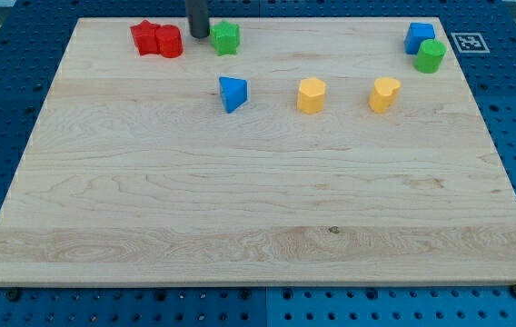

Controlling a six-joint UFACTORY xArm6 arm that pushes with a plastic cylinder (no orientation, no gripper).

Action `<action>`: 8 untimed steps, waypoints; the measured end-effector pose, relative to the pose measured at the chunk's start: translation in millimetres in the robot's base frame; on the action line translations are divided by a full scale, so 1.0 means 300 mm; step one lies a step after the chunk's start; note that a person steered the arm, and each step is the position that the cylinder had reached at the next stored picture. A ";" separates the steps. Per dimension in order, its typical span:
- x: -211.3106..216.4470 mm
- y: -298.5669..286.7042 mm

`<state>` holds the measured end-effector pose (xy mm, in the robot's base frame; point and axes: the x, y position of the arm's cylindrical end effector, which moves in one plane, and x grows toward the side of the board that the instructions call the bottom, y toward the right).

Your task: Place the green star below the green circle

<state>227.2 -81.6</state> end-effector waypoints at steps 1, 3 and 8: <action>0.056 0.113; 0.157 0.151; 0.335 0.457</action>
<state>327.8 55.5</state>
